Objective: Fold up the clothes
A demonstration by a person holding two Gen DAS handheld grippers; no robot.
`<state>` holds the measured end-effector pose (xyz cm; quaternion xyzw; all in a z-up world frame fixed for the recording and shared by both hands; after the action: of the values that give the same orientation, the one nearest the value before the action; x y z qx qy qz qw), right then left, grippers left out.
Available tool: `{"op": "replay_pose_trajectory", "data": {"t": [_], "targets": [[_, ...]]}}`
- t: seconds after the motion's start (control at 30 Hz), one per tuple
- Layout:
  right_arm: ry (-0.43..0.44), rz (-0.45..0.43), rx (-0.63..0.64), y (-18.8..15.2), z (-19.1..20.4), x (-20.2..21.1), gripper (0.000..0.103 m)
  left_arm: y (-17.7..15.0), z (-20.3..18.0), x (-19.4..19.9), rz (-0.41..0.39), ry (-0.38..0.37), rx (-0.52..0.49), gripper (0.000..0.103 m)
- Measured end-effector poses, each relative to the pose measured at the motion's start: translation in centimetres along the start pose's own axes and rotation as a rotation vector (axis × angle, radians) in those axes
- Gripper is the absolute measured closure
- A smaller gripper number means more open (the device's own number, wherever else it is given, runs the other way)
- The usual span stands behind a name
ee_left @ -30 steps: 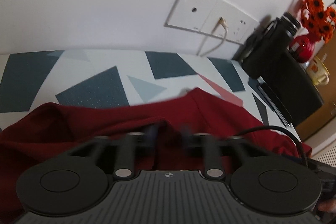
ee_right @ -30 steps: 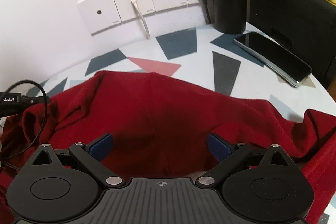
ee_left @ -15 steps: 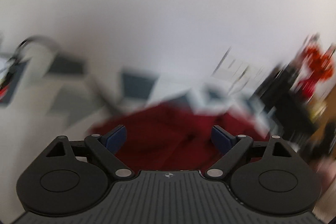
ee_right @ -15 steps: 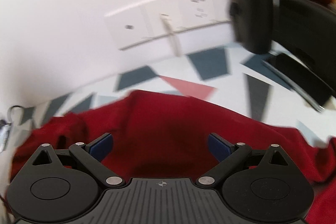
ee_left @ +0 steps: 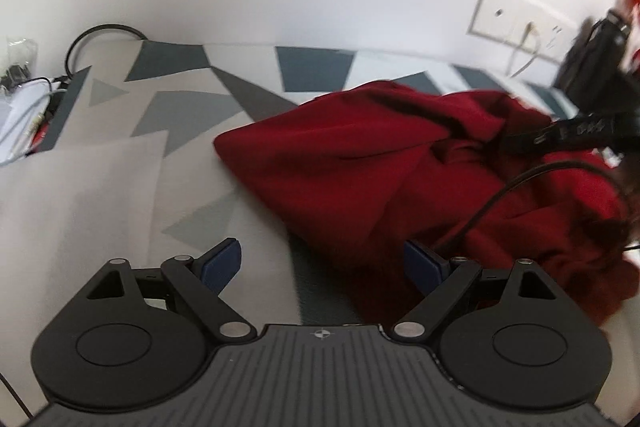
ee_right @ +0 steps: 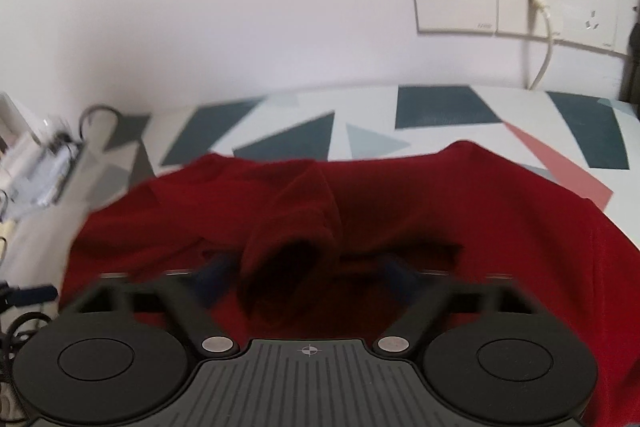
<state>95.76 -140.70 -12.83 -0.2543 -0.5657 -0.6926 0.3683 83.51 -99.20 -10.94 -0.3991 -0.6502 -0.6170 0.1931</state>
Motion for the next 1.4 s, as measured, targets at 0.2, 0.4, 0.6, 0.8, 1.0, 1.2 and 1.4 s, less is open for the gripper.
{"op": "replay_pose_trajectory", "data": {"t": [0.2, 0.4, 0.6, 0.8, 1.0, 1.2, 1.4], "targets": [[0.032, -0.176, -0.095, 3.4, -3.5, 4.9, 0.097, -0.2, 0.8, -1.3, 0.018, 0.107, -0.044, 0.015], [-0.015, -0.197, -0.34, 5.3, -11.9, 6.3, 0.097, 0.0, 1.3, -1.7, 0.011, 0.126, -0.089, 0.015], [-0.067, -0.17, -0.399, 3.9, -16.2, 6.5, 0.07, 0.4, 0.8, -2.0, 0.004, 0.149, -0.144, 0.015], [-0.03, -0.122, -0.171, 0.5, -13.9, 5.4, 0.053, 0.3, 1.0, -2.0, 0.004, 0.148, -0.129, 0.012], [-0.071, -0.151, -0.017, -0.6, -12.0, 3.4, 0.045, 0.4, 1.1, -2.2, 0.009, 0.149, -0.136, 0.01], [0.009, -0.109, -0.07, 0.2, -12.4, 2.6, 0.098, 0.3, 1.4, -2.2, 0.004, 0.144, -0.115, 0.009], [0.096, -0.185, -0.244, 5.0, -13.6, 2.5, 0.099, 0.4, 1.2, -2.3, 0.005, 0.151, -0.141, 0.007]]}}
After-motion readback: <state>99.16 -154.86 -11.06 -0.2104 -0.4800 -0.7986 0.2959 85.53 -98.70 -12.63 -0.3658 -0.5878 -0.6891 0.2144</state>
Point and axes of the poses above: each gripper's, at about its wrist camera, not at the fingertips, and x roughly against the way its jaws point, z to its left, y to its top, the point moved 3 cm from there along -x, roughly the way its jaws point, and after that the axes turned 3 degrees about -y, right-handed, at the moved point
